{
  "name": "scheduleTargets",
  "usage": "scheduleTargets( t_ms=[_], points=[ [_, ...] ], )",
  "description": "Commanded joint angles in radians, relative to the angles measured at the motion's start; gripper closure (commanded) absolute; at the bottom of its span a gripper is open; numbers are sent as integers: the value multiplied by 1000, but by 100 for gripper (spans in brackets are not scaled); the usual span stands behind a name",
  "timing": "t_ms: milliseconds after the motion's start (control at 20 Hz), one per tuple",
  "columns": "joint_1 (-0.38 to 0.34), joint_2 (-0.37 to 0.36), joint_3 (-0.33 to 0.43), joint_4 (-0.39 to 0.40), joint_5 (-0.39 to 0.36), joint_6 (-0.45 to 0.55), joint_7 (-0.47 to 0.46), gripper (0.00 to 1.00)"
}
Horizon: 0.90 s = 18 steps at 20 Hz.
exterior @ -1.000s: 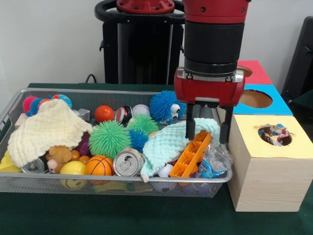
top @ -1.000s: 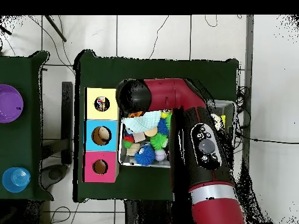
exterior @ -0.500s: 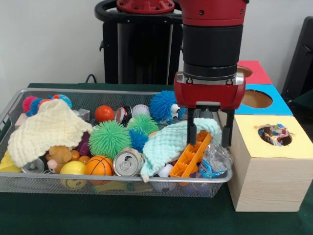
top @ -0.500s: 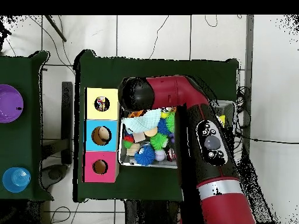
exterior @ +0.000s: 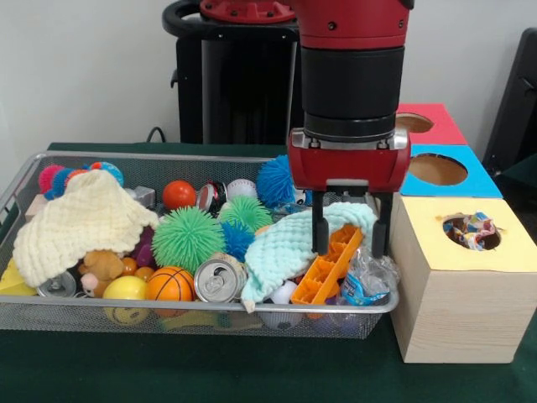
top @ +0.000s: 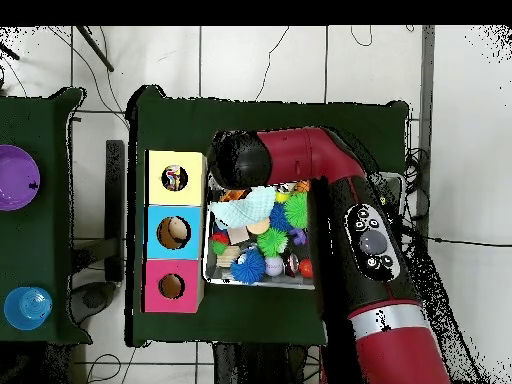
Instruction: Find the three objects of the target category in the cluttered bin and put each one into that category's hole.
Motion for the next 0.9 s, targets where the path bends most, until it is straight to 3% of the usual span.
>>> scheduleTargets(
  t_ms=[50, 550, 900],
  points=[
    [-34, 52, 96, 37, -72, 39, -291, 0],
    [-80, 146, 151, -48, -99, 78, -357, 0],
    [-98, 182, 141, -79, -135, 87, -368, 0]
  ],
)
